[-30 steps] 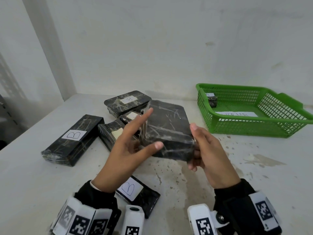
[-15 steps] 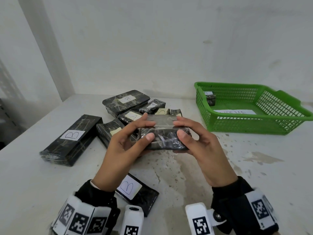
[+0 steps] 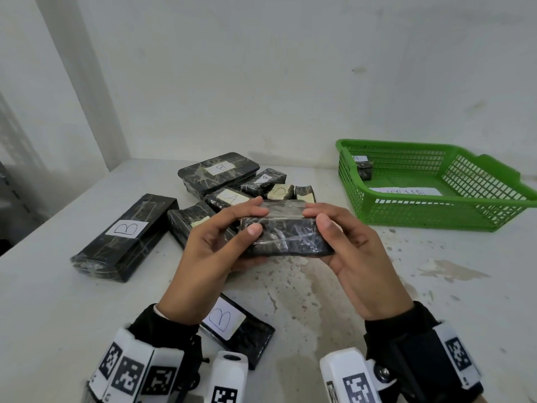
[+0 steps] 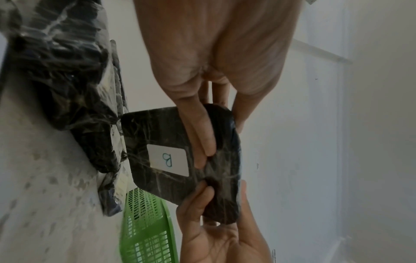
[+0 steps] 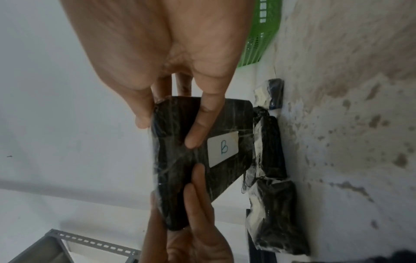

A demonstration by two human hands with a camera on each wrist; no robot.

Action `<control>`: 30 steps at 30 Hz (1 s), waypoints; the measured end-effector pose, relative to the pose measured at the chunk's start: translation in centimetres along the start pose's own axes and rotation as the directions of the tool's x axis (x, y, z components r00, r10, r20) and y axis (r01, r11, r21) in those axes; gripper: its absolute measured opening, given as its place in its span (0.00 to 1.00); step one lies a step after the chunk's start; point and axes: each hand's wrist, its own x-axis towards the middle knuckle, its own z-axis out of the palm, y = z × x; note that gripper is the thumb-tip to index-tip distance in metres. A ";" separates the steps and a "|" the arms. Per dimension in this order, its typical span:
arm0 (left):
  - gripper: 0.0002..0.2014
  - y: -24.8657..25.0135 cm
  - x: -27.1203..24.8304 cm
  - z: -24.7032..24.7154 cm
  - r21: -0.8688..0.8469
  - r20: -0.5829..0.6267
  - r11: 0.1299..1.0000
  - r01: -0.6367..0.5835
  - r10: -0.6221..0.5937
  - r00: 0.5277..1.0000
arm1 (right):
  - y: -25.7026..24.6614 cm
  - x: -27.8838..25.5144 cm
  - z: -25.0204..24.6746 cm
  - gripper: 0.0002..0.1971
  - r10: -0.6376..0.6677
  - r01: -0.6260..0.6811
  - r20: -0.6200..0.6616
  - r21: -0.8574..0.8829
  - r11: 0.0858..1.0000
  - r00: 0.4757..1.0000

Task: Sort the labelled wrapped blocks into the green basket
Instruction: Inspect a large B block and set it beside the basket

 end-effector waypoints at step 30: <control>0.17 0.2 0.0 0.5 -0.106 -0.014 0.991 0.077 -0.079 0.997 | 1.3 -0.1 0.0 0.17 -0.029 0.027 -0.006 -0.216 0.976 1.000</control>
